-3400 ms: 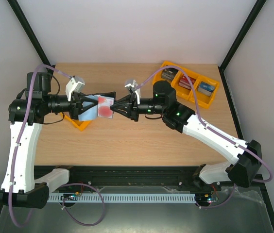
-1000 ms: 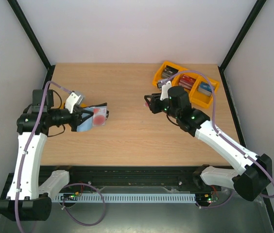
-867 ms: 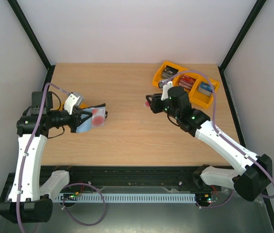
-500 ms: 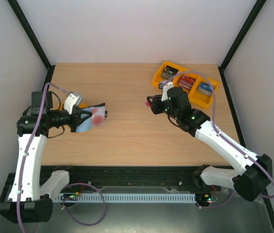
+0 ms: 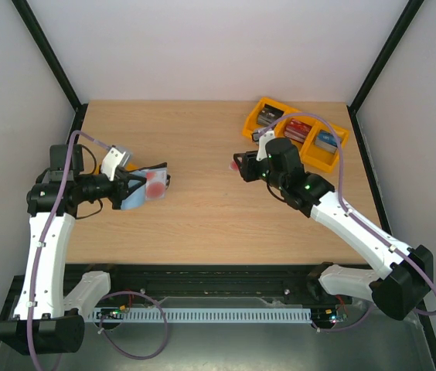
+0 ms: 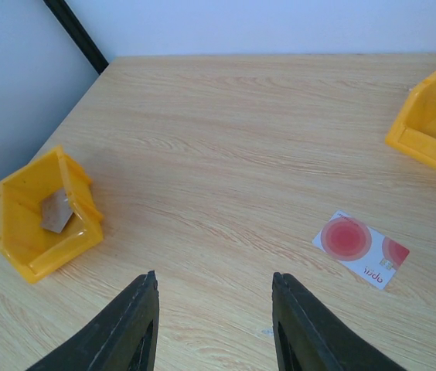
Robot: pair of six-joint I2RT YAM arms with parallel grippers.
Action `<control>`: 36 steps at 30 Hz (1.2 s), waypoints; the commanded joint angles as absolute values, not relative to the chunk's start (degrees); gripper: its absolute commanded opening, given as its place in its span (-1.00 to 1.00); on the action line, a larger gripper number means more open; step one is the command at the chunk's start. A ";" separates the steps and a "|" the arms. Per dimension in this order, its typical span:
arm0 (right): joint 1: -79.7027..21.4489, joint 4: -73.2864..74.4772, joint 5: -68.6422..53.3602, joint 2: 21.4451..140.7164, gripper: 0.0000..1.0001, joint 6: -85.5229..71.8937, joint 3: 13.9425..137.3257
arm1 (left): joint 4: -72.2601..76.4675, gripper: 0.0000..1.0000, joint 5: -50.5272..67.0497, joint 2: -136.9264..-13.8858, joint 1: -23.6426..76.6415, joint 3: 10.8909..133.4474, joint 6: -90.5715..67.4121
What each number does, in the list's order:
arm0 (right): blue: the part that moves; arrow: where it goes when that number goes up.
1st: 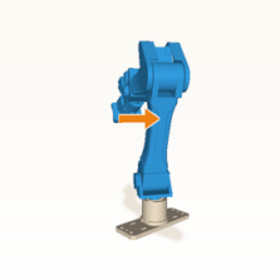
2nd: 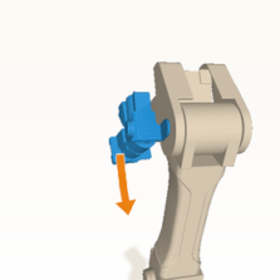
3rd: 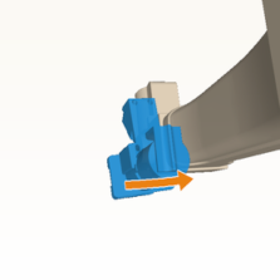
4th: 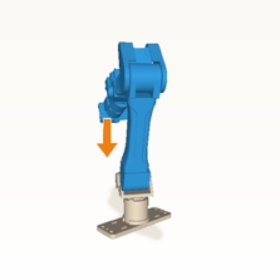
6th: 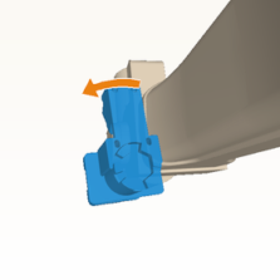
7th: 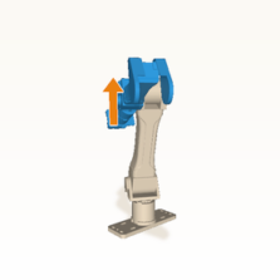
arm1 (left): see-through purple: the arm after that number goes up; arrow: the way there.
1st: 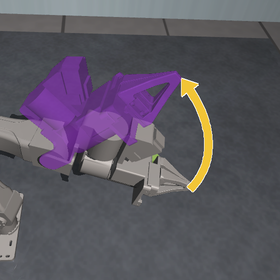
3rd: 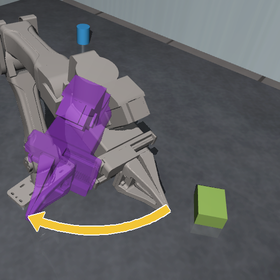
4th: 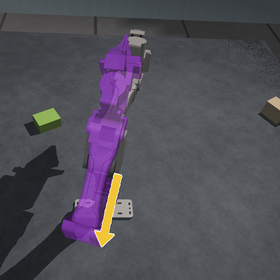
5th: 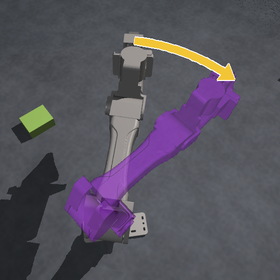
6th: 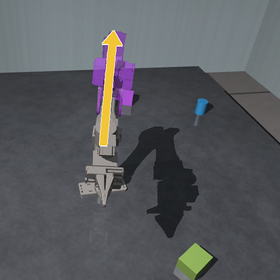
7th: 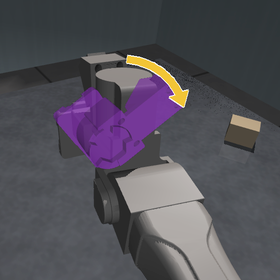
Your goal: Take the credit cards out of the card holder
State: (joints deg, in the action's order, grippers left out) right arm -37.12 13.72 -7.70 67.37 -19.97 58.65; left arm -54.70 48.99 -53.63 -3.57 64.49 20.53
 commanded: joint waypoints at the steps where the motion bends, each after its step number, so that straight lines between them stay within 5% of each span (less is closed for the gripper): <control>1: -37.00 14.39 -7.92 67.23 -0.20 -19.92 59.94 | -53.61 -0.96 50.08 -53.32 -3.87 63.63 20.40; 36: -36.92 14.78 -9.37 66.03 -0.19 -19.42 59.90 | -52.56 -0.96 51.98 -58.19 -3.72 65.94 20.13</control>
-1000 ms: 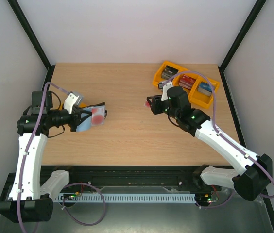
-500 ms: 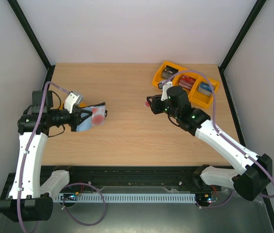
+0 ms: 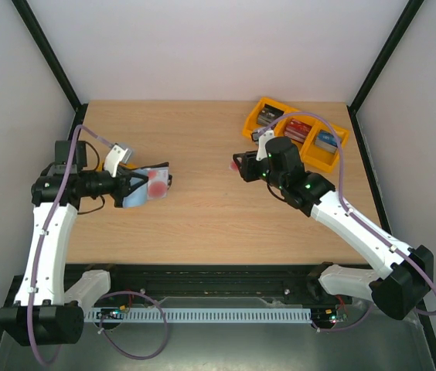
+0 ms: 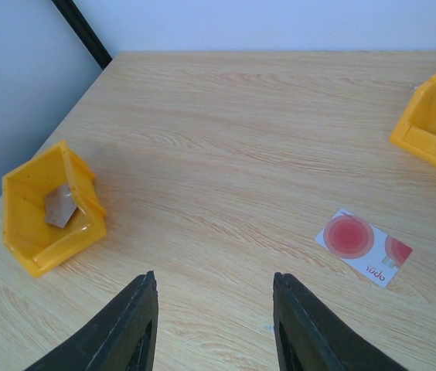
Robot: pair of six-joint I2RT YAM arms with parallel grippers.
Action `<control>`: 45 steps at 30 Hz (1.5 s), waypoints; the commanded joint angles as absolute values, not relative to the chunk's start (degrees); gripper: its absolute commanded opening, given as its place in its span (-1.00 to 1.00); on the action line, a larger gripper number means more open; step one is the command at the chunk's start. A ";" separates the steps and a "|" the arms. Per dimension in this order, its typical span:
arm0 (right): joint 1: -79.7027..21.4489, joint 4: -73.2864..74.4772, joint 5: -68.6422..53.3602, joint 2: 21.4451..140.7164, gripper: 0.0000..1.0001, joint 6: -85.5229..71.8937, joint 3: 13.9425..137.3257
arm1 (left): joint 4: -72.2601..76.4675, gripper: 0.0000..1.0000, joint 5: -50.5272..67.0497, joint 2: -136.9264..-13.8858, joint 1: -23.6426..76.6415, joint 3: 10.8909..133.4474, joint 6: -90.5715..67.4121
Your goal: Take the credit cards out of the card holder
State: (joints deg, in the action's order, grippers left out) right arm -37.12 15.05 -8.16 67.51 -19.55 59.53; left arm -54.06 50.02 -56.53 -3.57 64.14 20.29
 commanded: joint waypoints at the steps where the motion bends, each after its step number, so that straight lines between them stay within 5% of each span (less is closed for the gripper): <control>1: -36.91 14.32 -10.19 66.13 -0.19 -19.42 59.85 | -52.44 -0.96 51.95 -59.35 -3.55 66.56 20.08; 8: -36.91 8.42 -19.98 67.89 -0.10 -17.67 61.26 | -52.35 -0.96 51.96 -66.73 -0.31 75.53 19.67; 18: -36.91 -18.51 -48.06 74.48 0.30 -19.61 63.49 | -59.77 -0.96 55.99 -71.57 5.97 91.55 24.41; 28: -37.15 -24.70 -55.75 80.34 0.30 -19.96 67.80 | -61.74 -0.96 58.85 -73.17 7.40 94.17 25.66; 33: -37.18 -19.31 -51.67 79.64 0.08 -14.76 68.20 | -62.40 -0.96 59.31 -73.33 7.47 94.83 26.23; 45: -37.17 -8.27 -49.54 77.52 0.04 -5.52 68.23 | -62.76 -0.96 59.56 -73.15 7.47 95.31 26.72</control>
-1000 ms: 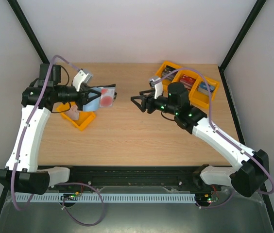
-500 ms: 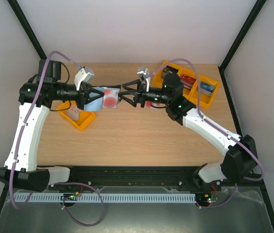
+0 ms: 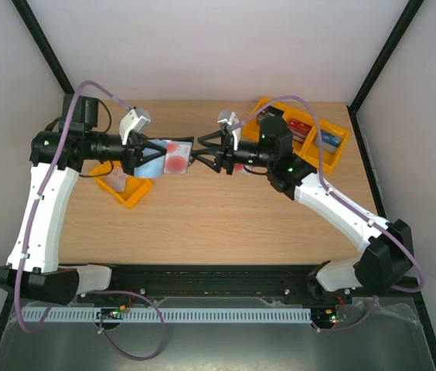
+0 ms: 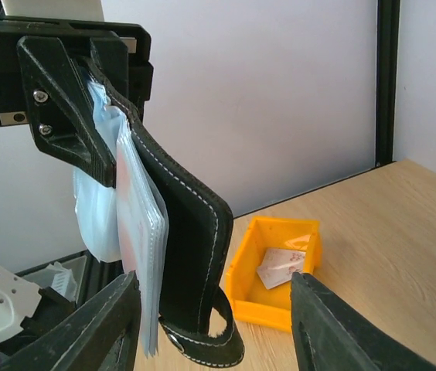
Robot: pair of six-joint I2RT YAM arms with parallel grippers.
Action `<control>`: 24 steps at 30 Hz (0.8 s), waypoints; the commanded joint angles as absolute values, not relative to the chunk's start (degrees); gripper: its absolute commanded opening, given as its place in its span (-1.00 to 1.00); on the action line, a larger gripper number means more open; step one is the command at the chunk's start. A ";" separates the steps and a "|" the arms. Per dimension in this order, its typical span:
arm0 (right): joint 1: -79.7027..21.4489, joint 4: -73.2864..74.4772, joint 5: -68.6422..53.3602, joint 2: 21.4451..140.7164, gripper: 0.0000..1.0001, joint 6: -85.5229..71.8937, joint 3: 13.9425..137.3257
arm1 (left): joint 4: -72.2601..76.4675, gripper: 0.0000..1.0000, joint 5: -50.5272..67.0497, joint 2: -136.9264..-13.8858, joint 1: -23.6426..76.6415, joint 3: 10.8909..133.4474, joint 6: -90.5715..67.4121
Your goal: Take the credit cards out of the card holder
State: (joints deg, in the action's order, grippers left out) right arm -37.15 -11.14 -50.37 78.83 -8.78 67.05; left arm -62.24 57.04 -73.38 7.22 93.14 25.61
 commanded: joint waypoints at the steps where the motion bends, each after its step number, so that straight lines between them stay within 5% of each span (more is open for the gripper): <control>1: -37.17 -7.88 -50.28 77.90 0.05 -5.77 68.81 | -62.75 -0.96 59.56 -73.17 7.47 95.38 26.72; 24: -38.40 -12.30 -51.91 80.39 0.08 -9.74 70.21 | -63.19 -0.96 60.89 -71.89 7.36 93.98 27.14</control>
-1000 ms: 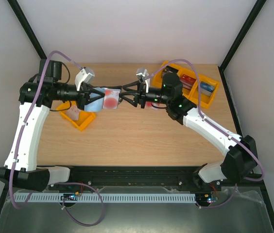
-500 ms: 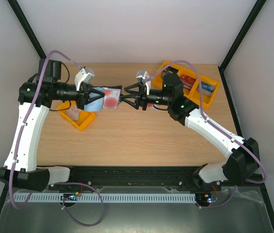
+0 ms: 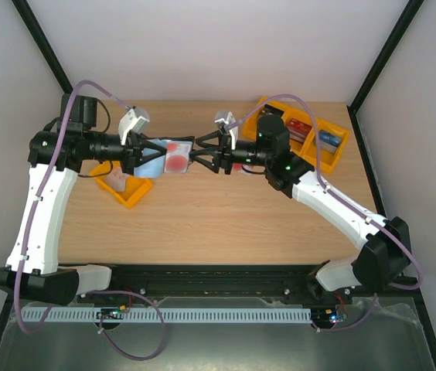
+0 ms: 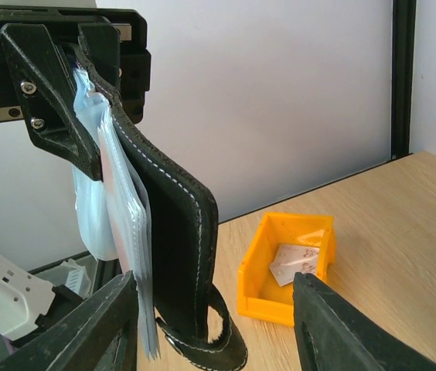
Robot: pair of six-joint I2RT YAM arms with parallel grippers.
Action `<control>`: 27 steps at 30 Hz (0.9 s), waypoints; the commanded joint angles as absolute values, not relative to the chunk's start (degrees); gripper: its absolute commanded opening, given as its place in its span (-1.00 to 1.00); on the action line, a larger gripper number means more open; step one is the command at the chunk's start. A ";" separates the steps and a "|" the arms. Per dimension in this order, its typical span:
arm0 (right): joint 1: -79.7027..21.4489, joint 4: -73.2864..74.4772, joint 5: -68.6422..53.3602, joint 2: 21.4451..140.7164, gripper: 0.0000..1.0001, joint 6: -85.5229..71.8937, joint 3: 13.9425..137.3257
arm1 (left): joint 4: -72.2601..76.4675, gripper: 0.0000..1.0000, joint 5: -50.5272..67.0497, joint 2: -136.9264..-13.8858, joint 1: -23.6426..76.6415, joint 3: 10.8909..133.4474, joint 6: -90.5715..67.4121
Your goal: Take the credit cards out of the card holder
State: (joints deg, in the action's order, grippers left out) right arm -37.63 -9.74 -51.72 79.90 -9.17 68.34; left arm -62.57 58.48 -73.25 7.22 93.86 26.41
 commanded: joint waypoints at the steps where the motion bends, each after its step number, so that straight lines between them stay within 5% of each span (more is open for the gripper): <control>1: -38.41 -12.12 -52.02 80.53 0.08 -9.52 70.37 | -63.19 -0.96 60.98 -71.97 7.31 93.89 27.23; 27: -37.62 -2.59 -48.49 78.22 0.14 -1.67 71.49 | -63.82 -0.96 62.53 -70.99 5.80 93.69 28.06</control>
State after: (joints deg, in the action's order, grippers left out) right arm -37.85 -2.50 -48.47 79.29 -1.87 69.54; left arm -63.18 59.51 -72.14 6.28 93.80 26.92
